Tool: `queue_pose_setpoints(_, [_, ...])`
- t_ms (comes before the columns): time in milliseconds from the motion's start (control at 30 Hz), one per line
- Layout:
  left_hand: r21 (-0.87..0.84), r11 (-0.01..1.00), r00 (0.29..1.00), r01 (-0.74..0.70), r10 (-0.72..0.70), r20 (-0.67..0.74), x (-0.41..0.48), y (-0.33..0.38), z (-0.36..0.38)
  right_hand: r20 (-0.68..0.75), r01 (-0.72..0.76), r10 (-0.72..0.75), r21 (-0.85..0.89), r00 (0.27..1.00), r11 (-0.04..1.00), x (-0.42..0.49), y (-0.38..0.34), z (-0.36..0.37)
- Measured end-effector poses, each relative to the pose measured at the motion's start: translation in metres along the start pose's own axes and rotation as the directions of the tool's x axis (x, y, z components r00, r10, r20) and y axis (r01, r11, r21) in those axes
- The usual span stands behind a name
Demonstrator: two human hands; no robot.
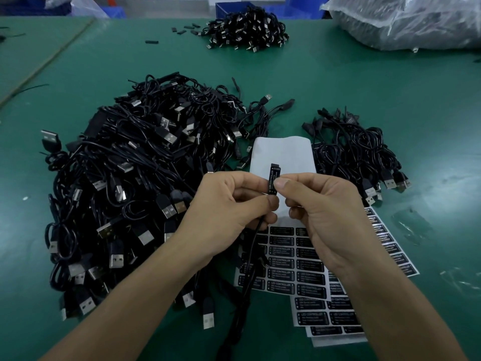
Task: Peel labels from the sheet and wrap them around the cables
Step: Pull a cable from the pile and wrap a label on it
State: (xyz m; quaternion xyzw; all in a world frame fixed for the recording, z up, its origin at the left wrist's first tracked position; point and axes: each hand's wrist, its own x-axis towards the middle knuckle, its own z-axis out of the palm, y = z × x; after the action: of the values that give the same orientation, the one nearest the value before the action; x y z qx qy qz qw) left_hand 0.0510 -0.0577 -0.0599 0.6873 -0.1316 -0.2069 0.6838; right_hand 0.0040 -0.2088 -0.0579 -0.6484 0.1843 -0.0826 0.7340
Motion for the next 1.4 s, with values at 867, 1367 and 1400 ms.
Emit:
queue_pose_setpoints(867, [-0.007, 1.0, 1.0, 0.023, -0.023, 0.007, -0.0005, 0.0037, 0.0018, -0.022, 0.009, -0.009, -0.001, 1.0, 1.0, -0.0017, -0.0017, 0.0012])
queue_pose_setpoints(1367, [0.002, 1.0, 1.0, 0.026, -0.026, 0.012, -0.0006, 0.0037, 0.0021, -0.06, 0.006, -0.007, -0.025, 0.998, 1.0, -0.0025, -0.0029, 0.0029])
queue_pose_setpoints(1400, [0.002, 1.0, 1.0, 0.028, -0.028, 0.012, -0.0007, 0.0038, 0.002, -0.065, 0.009, -0.011, -0.027, 0.998, 1.0, -0.0028, -0.003, 0.0035])
